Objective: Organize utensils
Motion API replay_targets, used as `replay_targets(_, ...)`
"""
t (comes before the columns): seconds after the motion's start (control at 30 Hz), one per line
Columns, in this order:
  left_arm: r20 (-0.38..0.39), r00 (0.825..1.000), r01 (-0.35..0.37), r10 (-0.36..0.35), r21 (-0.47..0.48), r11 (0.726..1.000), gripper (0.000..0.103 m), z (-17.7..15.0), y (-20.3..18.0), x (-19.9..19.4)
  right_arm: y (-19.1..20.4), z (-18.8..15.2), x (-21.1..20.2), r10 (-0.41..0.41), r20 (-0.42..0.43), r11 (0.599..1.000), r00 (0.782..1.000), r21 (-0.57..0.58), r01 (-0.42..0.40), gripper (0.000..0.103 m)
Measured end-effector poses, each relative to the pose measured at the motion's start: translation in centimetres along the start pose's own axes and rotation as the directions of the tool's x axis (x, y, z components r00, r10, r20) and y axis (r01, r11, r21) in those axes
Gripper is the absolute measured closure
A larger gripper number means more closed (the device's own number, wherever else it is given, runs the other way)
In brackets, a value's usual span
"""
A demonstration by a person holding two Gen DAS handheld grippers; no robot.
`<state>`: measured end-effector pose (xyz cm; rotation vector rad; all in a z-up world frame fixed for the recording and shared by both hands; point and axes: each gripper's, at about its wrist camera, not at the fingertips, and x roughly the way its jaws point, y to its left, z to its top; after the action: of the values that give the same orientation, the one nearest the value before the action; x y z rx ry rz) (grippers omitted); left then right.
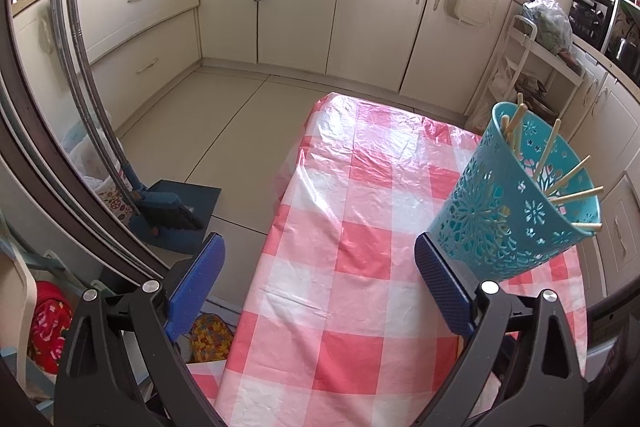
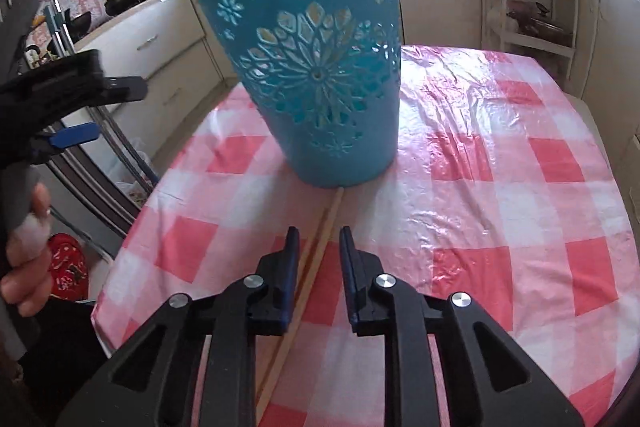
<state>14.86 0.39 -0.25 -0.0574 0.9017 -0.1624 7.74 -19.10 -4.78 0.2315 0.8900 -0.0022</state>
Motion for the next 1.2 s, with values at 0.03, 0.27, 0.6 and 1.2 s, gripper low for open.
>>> replay_targets(0.03, -0.003, 1.0, -0.003, 0.003, 0.001, 1.0, 0.011, 0.0, 0.1, 0.1, 0.0, 0.2, 0.7, -0.01, -0.017, 1.0, 1.0, -0.001, 0.01, 0.085)
replay_targets(0.27, -0.014, 1.0, 0.011, -0.011, 0.007, 1.0, 0.011, 0.1, -0.1, 0.3, -0.2, 0.3, 3.0, -0.061, -0.067, 0.996, 0.996, -0.062, 0.057, 0.093)
replay_targets(0.6, -0.21, 0.971, 0.168, -0.117, 0.242, 0.956, 0.011, -6.6, -7.9, 2.6, -4.5, -2.5, -1.1, -0.072, -0.087, 0.997, 0.994, -0.047, 0.068, 0.097)
replay_targets(1.2, -0.245, 0.957, 0.237, -0.156, 0.351, 0.906, 0.099, -10.6, -12.4, 4.0, -6.0, -2.6, -1.1, -0.047, -0.057, 0.999, 0.997, 0.016, 0.048, 0.097)
